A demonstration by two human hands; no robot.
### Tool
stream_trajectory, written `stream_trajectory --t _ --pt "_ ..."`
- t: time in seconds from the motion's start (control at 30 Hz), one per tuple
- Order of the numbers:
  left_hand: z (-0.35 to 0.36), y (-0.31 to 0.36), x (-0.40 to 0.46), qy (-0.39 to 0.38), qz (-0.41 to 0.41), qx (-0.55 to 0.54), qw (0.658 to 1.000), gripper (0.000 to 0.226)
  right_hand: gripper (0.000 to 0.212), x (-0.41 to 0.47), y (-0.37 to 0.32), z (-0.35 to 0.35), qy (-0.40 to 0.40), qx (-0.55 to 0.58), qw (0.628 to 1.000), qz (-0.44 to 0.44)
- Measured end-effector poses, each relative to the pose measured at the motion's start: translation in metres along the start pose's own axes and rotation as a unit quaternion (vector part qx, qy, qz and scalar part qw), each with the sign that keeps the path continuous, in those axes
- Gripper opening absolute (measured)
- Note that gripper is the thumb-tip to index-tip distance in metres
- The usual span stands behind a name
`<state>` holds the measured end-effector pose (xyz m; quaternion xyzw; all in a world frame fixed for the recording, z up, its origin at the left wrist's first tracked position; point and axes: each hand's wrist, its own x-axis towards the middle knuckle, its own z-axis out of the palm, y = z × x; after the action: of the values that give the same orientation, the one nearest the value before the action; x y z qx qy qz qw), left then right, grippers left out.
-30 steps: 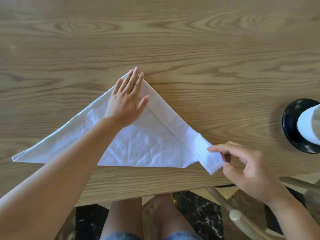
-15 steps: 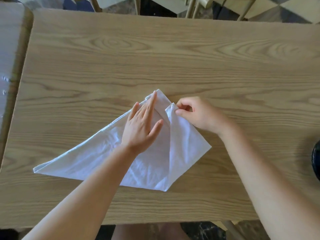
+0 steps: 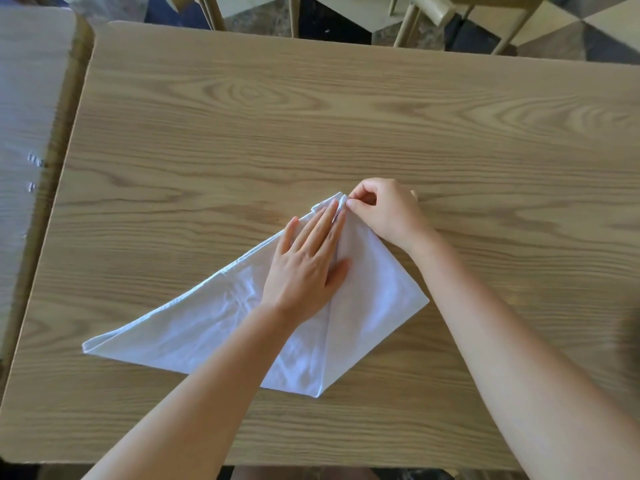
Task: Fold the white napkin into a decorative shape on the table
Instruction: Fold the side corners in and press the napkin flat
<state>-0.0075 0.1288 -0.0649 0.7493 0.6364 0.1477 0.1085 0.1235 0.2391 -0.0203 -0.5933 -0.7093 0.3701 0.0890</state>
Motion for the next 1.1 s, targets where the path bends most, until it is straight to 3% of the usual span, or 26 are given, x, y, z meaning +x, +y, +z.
stream_trajectory --t 0.2,0.3,0.4,0.47,0.57,0.67,0.93,1.0,1.1 --pt "0.002 0.002 -0.001 -0.013 0.011 0.040 0.999 0.055 0.009 0.005 0.003 0.011 0.079 -0.036 0.996 -0.032" --pt "0.003 0.003 0.000 -0.006 0.009 0.054 0.999 0.053 0.019 0.004 0.004 0.016 0.127 -0.054 0.990 -0.022" --pt "0.006 0.003 -0.001 0.014 0.012 0.056 0.998 0.052 0.021 -0.019 0.007 0.020 0.232 -0.130 0.961 -0.071" --pt "0.008 0.002 -0.001 0.024 0.014 0.054 0.998 0.052 0.036 -0.051 0.011 0.026 0.261 -0.194 0.938 -0.120" --pt "0.009 0.003 0.000 0.037 0.019 0.049 0.998 0.051 0.056 -0.104 0.027 0.050 0.154 -0.264 0.938 -0.162" --pt "0.009 0.002 0.000 0.039 0.023 0.059 0.997 0.051 0.067 -0.127 0.049 0.064 0.073 -0.275 0.953 -0.106" --pt "0.007 0.001 0.002 0.030 0.031 0.055 0.998 0.051 0.061 -0.199 0.073 0.055 0.033 -0.278 0.958 -0.063" --pt "0.008 0.001 0.000 0.029 0.029 0.054 0.998 0.051 0.059 -0.201 0.063 0.052 0.040 -0.246 0.964 -0.094" --pt "0.009 0.001 0.001 0.019 0.028 0.054 0.998 0.050 0.055 -0.188 0.042 0.061 -0.006 -0.241 0.938 -0.247"
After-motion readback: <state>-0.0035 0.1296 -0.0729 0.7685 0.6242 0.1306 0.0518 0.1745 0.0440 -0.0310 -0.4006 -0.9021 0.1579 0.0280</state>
